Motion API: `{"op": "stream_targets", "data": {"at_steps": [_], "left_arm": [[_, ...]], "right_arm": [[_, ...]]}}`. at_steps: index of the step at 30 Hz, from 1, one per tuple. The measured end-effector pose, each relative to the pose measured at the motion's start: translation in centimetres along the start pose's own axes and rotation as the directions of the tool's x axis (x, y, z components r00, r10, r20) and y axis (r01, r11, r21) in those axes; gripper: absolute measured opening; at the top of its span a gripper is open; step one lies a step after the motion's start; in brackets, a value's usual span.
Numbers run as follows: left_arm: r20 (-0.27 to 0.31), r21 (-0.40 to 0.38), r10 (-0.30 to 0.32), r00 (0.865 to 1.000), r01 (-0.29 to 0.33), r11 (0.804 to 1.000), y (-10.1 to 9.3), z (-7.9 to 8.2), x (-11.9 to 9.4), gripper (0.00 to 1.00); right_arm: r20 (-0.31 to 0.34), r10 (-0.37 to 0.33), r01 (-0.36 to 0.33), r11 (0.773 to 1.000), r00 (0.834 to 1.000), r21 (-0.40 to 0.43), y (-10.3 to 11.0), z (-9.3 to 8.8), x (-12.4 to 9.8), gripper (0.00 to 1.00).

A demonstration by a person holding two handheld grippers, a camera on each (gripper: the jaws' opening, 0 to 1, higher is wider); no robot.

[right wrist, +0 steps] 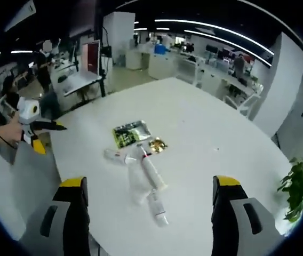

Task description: Arrange the skincare products in the storage area until every visible bottle or jar stands upright without overlapping.

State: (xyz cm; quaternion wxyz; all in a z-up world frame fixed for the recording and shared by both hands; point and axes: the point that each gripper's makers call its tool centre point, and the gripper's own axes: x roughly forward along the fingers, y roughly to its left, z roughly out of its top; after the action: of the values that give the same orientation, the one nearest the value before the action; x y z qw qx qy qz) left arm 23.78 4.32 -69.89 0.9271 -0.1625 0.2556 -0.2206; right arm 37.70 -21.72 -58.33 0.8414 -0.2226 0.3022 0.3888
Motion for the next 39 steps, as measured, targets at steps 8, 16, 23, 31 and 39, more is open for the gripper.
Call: {"op": "stream_targets", "data": {"at_steps": [8,16,23,31,39], "left_arm": [[0.001,-0.012,0.020,1.000,-0.020,1.000,0.7,0.3,0.5,0.97],[-0.015,-0.026,0.041,0.999,-0.041,0.999,1.9,0.3,1.0,0.97],[-0.031,-0.041,0.055,0.998,-0.056,0.998,2.8,0.3,2.0,0.97],[-0.057,-0.051,0.053,0.997,-0.055,0.997,3.2,0.1,2.9,0.97],[-0.083,-0.059,0.052,0.995,-0.057,0.997,3.9,-0.5,3.3,0.97]], "right_arm": [[-0.032,0.024,-0.025,0.999,0.999,-0.021,-2.6,0.6,2.3,0.94],[-0.114,0.055,-0.056,0.998,0.992,-0.012,-5.6,-1.1,6.5,0.91],[-0.168,0.106,-0.109,0.994,0.980,-0.007,-6.5,-2.4,9.8,0.89],[-0.229,0.160,-0.171,0.985,0.960,-0.026,-6.6,-4.0,12.5,0.87],[-0.274,0.234,-0.258,0.965,0.933,-0.055,-6.4,-5.5,15.8,0.83]]}}
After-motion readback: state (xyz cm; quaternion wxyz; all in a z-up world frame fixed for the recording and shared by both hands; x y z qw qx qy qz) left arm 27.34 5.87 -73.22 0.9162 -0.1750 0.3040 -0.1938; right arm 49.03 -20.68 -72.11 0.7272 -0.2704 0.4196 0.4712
